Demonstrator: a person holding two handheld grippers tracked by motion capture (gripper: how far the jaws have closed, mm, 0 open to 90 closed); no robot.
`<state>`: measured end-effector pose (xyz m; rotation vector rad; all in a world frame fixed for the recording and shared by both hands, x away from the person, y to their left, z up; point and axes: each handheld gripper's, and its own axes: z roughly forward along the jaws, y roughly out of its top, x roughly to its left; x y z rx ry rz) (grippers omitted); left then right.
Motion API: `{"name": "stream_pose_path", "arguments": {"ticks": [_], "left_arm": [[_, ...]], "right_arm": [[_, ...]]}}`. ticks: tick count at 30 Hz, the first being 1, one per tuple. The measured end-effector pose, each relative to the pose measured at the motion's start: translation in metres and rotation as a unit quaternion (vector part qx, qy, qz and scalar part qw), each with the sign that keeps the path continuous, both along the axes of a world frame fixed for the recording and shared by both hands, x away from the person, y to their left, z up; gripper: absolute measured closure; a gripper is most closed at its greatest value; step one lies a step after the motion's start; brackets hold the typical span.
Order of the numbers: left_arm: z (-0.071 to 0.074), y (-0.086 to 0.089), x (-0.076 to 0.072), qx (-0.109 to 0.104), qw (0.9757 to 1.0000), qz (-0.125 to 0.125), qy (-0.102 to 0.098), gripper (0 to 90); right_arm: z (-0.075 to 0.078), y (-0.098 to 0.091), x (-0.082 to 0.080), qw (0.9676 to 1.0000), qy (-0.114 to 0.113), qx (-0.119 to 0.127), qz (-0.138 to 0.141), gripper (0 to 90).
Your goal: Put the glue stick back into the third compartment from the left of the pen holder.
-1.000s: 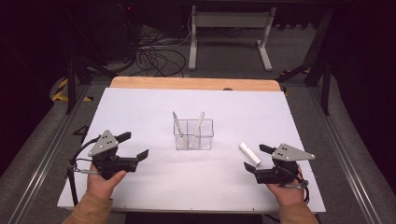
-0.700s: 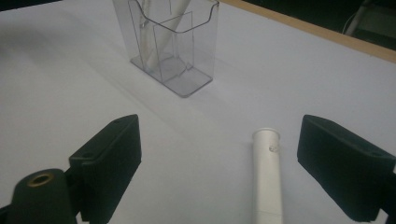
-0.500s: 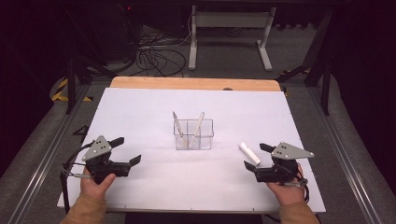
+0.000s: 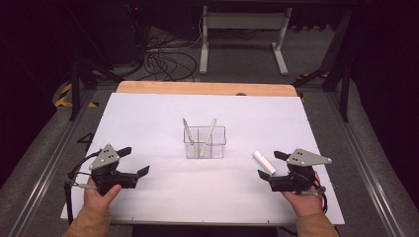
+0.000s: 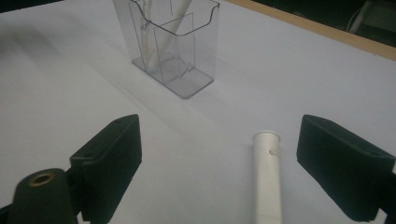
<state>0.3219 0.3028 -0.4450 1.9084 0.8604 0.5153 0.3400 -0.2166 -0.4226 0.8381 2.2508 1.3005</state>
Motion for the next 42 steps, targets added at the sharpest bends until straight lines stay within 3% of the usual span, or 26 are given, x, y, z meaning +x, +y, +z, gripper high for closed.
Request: {"name": "stream_pose_path", "arguments": {"ticks": [7, 15, 27, 42], "left_arm": [[0.001, 0.002, -0.001, -0.008, 0.9999, -0.003, 0.009, 8.8], [0.0, 0.002, -0.002, 0.001, 1.0, 0.003, -0.002, 9.6], [0.001, 0.003, -0.003, 0.003, 1.0, -0.001, -0.003, 9.6], [0.001, 0.006, -0.005, -0.002, 1.0, -0.006, 0.003, 9.6]], "right_arm": [[0.002, 0.002, 0.006, 0.9998, 0.02, -0.007, 0.0, 15.4], [0.003, 0.006, 0.02, 0.9985, 0.05, -0.021, -0.012, 15.3], [0.008, 0.011, 0.042, 0.996, 0.067, -0.052, -0.028, 15.1], [0.006, 0.018, 0.068, 0.9921, 0.094, -0.07, -0.044, 14.5]]}}
